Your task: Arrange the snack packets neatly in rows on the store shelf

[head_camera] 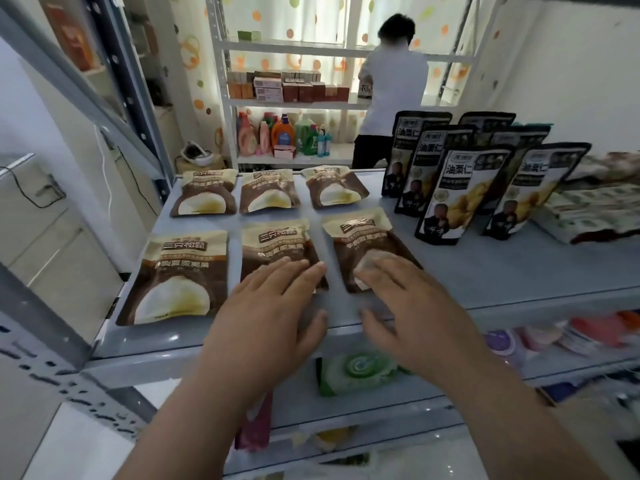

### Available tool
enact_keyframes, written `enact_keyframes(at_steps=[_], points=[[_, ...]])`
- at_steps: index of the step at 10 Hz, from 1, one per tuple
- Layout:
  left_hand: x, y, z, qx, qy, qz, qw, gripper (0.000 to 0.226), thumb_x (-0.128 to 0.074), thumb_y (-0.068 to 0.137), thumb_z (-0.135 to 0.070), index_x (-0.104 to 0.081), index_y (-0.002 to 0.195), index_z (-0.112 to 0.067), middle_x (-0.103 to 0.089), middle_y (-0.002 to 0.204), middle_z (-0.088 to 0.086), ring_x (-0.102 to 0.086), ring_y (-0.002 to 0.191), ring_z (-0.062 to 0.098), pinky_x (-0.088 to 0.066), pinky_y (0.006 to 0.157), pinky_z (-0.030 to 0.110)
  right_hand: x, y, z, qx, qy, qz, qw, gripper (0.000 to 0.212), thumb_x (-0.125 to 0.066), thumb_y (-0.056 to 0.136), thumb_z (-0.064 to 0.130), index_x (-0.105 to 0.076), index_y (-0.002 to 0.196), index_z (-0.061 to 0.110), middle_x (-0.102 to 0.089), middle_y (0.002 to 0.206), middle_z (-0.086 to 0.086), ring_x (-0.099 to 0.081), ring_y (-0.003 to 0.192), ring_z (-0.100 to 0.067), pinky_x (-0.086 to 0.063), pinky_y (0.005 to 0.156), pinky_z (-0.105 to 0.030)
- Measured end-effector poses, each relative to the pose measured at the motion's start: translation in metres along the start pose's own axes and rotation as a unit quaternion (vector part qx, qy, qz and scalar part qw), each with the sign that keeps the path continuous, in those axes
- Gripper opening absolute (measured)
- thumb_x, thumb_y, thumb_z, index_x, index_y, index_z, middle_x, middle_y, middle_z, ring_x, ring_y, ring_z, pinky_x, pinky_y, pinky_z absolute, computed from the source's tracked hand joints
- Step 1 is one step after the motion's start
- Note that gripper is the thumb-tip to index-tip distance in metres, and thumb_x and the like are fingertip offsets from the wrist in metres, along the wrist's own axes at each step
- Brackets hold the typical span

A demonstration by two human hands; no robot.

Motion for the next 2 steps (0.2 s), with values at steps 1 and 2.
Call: enact_keyframes(at_steps=[1,2], points=[[-0.011,-0.019,-0.027,-0.002,-0.003,0.004,1.000,0.063,-0.044,0.090,-0.052,-0.046,0.145,-0.023,-0.051,0.144,0.003,-0.042,0.137,0.027,-0.042,0.108,0.048,-0.006,-0.028,-0.007,0.020,0.008,-0.006,1.000,0.054,-0.043,0.094,0.040,-0.048,0.144,0.020,-0.045,0.146,-0.008,-0.034,0.140,-0.028,-0.035,0.112,-0.046],[-0.022,-0.037,-0.063,0.009,0.026,0.004,1.000,0.061,-0.043,0.090,-0.052,-0.048,0.143,-0.022,-0.050,0.145,0.007,-0.038,0.139,0.033,-0.035,0.112,0.053,-0.007,-0.058,-0.017,0.036,0.012,-0.001,0.999,0.056,-0.043,0.092,0.036,-0.045,0.146,0.021,-0.040,0.152,-0.008,-0.029,0.144,-0.027,-0.029,0.115,-0.043]])
Point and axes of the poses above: each hand's wrist, its own y-axis towards the middle knuckle, its own x-axis out of the back of the hand, z = x × y, the point moved 6 cm from there along y, towards the middle knuckle
